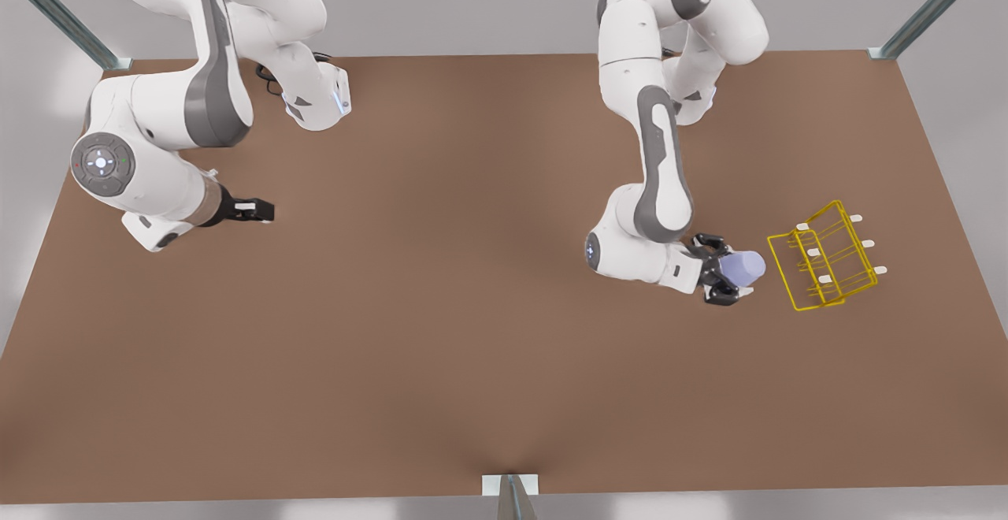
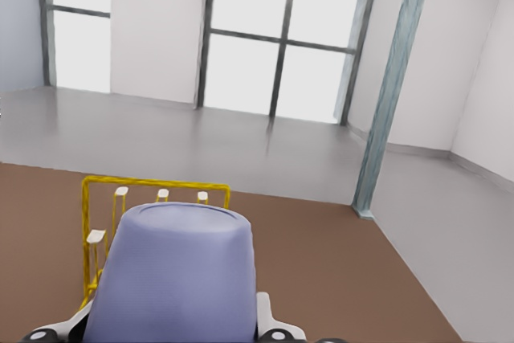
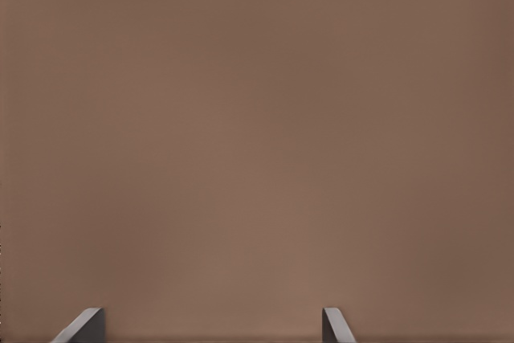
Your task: Place the cup on the cup holder
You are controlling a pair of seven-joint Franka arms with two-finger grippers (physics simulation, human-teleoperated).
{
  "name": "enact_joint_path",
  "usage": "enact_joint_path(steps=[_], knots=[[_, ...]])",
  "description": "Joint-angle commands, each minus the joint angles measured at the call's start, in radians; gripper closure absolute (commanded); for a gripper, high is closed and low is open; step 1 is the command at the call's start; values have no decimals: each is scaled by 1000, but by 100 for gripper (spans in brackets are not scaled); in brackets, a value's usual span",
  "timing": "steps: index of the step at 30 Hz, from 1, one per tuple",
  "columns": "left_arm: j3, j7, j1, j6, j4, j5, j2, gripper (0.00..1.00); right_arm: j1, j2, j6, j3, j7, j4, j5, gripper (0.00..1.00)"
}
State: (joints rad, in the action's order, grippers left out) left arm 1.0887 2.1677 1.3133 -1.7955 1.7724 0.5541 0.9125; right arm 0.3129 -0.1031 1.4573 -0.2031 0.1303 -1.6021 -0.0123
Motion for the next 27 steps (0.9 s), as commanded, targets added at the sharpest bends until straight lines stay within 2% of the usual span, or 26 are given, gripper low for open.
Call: enact_joint_path(steps=[1, 6, 16, 21, 27], knots=[[46, -117, 7, 53, 47, 155, 51, 27, -2, 2, 2, 14, -35, 1, -9, 0], [63, -128, -121, -232, 125, 253, 17, 27, 2, -1, 0, 13, -35, 4, -8, 0], [27, -48, -308, -346, 117, 388, 29, 24, 2, -3, 0, 13, -35, 4, -8, 0], [-47, 47, -368, -355, 114, 408, 26, 24, 2, -3, 0, 13, -35, 4, -8, 0], [-53, 73, -390, -390, 120, 438, 26, 23, 2, -4, 0, 13, -37, 5, -8, 0]])
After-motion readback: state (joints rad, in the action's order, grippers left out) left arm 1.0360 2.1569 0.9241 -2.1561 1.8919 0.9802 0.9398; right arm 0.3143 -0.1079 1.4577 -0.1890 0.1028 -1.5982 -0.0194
